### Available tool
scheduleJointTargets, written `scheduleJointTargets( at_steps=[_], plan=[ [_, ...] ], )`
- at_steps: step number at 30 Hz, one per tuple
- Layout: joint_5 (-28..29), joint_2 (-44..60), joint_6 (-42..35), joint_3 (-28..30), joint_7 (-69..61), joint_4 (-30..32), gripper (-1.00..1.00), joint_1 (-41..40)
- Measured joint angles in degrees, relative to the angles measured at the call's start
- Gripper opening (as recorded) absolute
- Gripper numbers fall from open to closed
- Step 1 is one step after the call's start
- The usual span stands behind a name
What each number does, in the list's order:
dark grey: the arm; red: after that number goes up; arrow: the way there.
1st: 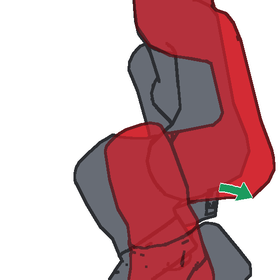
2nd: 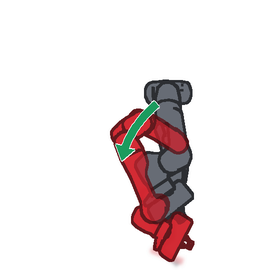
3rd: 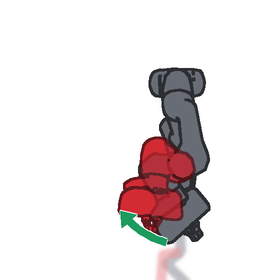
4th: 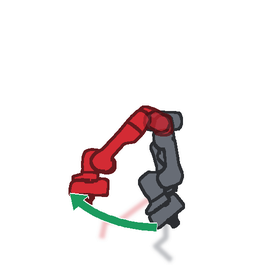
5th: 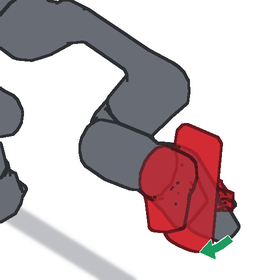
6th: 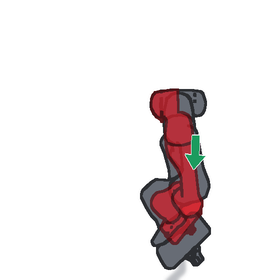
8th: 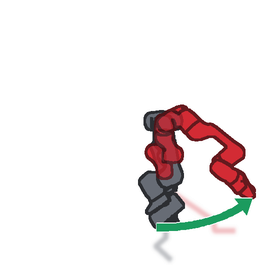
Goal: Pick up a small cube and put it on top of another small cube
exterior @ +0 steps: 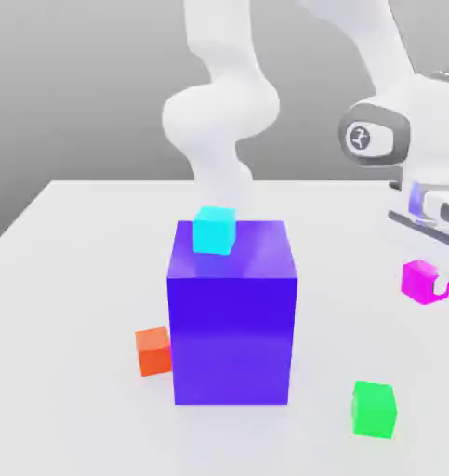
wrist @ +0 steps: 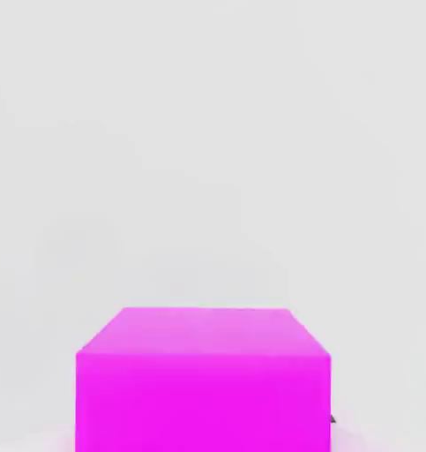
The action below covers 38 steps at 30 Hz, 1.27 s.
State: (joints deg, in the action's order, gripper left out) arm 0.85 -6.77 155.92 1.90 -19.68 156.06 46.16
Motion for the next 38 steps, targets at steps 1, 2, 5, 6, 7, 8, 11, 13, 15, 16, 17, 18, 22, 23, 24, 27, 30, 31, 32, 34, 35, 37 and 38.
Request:
scheduleJointTargets(
  at_steps=[1, 2, 5, 6, 7, 8, 11, 13, 15, 16, 17, 18, 22, 23, 24, 27, 30, 31, 32, 34, 35, 37, 38],
  plan=[
    [-0.2, -0.3, -0.5, 0.3, 0.2, -0.4, -1.00, -0.3],
    [-0.4, -0.6, -1.0, 0.6, 0.5, -0.9, -1.00, -0.6],
    [-1.0, -1.2, -2.3, 1.5, 1.1, -2.1, -1.00, -1.5],
    [-1.2, -1.3, -2.6, 1.8, 1.3, -2.5, -1.00, -1.8],
    [-1.4, -1.3, -3.0, 2.1, 1.6, -2.9, -1.00, -2.1],
    [-1.7, -1.3, -3.4, 2.5, 1.8, -3.3, -1.00, -2.4],
    [-2.3, -0.9, -4.4, 3.5, 2.4, -4.5, -1.00, -3.4],
    [-2.6, -0.3, -4.9, 4.2, 2.9, -5.3, -1.00, -4.0],
    [-2.9, 0.6, -5.4, 4.9, 3.5, -6.1, -1.00, -4.7],
    [-3.1, 1.1, -5.6, 5.3, 3.8, -6.4, -1.00, -5.1],
    [-3.2, 1.7, -5.7, 5.6, 4.1, -6.8, -1.00, -5.6],
    [-3.3, 2.4, -5.9, 5.9, 4.4, -7.2, -1.00, -6.1],
    [-3.3, 5.7, -6.2, 6.9, 6.1, -8.6, -1.00, -7.9],
    [-3.2, 6.7, -6.3, 7.3, 6.6, -8.9, -1.00, -8.1],
    [-3.0, 7.7, -6.3, 7.5, 7.1, -9.3, -1.00, -8.6],
    [-2.8, 11.1, -5.4, 7.9, 8.4, -10.2, -1.00, -9.4],
    [-4.3, 14.8, -2.2, 7.6, 7.6, -10.5, -1.00, -9.7],
    [-4.9, 16.1, -1.0, 7.3, 7.2, -10.6, -1.00, -9.8],
    [-5.4, 17.5, 0.2, 7.0, 6.8, -10.7, -1.00, -10.0],
    [-6.4, 20.3, 2.7, 6.3, 6.0, -10.8, -1.00, -10.4],
    [-6.8, 21.3, 3.5, 6.1, 5.8, -10.9, 1.00, -10.5],
    [-6.8, 21.3, 3.5, 6.1, 5.8, -10.9, 1.00, -10.5],
    [-6.8, 21.3, 3.5, 6.1, 5.8, -10.9, 1.00, -10.5]
  ],
)
